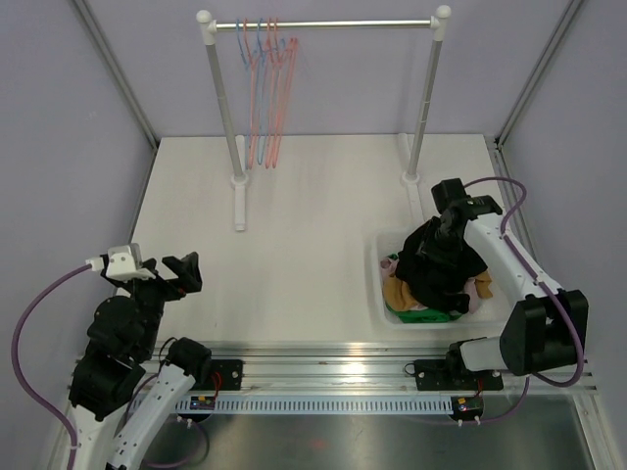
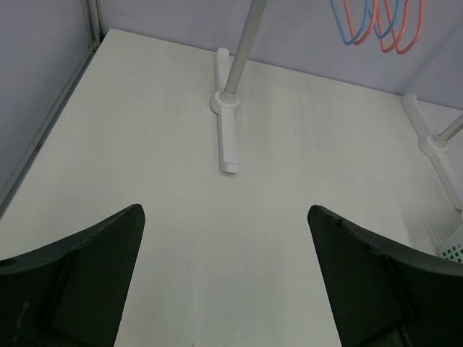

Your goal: Remove the tank top from the hanger

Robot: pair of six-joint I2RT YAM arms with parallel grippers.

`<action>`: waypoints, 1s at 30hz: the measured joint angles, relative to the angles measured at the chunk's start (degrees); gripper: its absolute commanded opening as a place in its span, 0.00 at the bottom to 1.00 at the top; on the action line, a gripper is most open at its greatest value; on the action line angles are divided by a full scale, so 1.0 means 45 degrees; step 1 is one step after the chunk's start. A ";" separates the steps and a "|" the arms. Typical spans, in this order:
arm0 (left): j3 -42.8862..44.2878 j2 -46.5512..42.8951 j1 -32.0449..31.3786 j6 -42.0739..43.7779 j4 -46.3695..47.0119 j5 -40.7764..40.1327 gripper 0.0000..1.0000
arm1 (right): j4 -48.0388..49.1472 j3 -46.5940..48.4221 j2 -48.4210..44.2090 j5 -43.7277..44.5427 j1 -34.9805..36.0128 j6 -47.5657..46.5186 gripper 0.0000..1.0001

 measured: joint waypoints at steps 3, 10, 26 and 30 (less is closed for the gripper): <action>0.0010 0.0189 0.0000 0.0000 -0.0034 -0.0024 0.99 | -0.0447 0.0860 -0.0151 0.0549 0.0005 0.0238 0.67; 0.1078 0.1248 0.0000 -0.0005 -0.0952 -0.0384 0.99 | -0.1520 0.3099 -0.1511 0.2705 0.0005 -0.0073 0.99; 0.5464 0.4182 0.0000 -0.0238 -0.4294 -0.0860 0.99 | -0.1156 0.4838 -0.7873 0.2429 0.0005 -0.4833 1.00; 0.5795 0.4172 0.0000 -0.0180 -0.4857 -0.0947 0.99 | -0.1253 0.4828 -0.8680 0.2463 0.0005 -0.5246 0.99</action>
